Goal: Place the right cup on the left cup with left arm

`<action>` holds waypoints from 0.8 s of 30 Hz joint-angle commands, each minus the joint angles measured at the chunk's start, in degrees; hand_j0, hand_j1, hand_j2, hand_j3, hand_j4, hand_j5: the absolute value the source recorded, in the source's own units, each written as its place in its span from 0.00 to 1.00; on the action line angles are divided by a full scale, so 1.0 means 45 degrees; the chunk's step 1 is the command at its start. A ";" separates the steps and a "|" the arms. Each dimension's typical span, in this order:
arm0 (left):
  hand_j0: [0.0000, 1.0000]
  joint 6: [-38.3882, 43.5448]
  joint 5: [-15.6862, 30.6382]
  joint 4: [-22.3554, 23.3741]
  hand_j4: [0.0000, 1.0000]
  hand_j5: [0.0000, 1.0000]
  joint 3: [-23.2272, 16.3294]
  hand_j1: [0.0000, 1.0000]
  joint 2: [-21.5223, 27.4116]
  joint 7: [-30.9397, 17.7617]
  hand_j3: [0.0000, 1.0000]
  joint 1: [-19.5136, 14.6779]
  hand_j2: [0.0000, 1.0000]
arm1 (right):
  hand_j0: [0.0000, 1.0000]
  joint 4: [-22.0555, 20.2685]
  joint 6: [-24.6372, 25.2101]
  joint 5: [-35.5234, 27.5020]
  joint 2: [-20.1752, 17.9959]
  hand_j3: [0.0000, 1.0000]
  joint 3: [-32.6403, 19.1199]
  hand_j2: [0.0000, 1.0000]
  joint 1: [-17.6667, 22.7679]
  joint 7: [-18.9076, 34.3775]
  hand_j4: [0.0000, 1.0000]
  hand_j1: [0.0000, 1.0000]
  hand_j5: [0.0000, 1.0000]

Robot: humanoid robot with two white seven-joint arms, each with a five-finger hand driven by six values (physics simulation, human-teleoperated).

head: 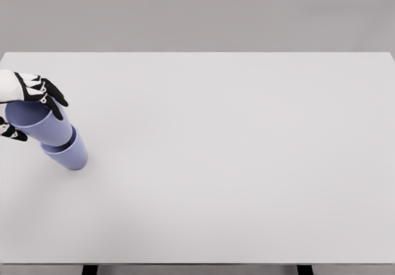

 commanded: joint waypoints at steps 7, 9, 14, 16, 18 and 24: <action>0.60 0.0030 0.0025 0.0138 0.60 0.60 0.0000 0.60 -0.0048 0.0007 0.60 0.0040 0.60 | 1.00 0.0000 -0.0002 0.0017 0.0000 1.00 -0.0001 1.00 0.0000 0.0003 1.00 1.00 1.00; 0.60 0.0030 0.0006 0.0196 0.60 0.60 0.0019 0.60 -0.0068 0.0007 0.60 0.0216 0.60 | 1.00 0.0000 -0.0002 -0.0003 0.0000 1.00 -0.0001 1.00 0.0000 0.0003 1.00 1.00 1.00; 0.61 0.0030 -0.0112 0.0411 0.61 0.61 0.0019 0.61 -0.0184 0.0007 0.61 0.0216 0.61 | 1.00 0.0000 -0.0002 0.0017 0.0000 1.00 -0.0001 1.00 0.0000 0.0003 1.00 1.00 1.00; 0.61 0.0030 -0.0229 0.0626 0.61 0.61 0.0019 0.61 -0.0341 0.0007 0.61 0.0235 0.61 | 1.00 0.0020 -0.0002 0.0017 0.0000 1.00 -0.0001 1.00 0.0000 0.0003 1.00 1.00 1.00; 0.61 0.0030 -0.0268 0.0762 0.61 0.61 0.0019 0.61 -0.0536 0.0007 0.61 0.0294 0.61 | 1.00 0.0000 -0.0002 -0.0003 0.0000 1.00 -0.0001 1.00 0.0000 0.0003 1.00 1.00 1.00; 0.61 0.0030 -0.0443 0.0841 0.61 0.61 0.0019 0.61 -0.0575 0.0007 0.61 0.0391 0.61 | 1.00 0.0000 -0.0002 0.0017 0.0000 1.00 -0.0001 1.00 0.0000 0.0003 1.00 1.00 1.00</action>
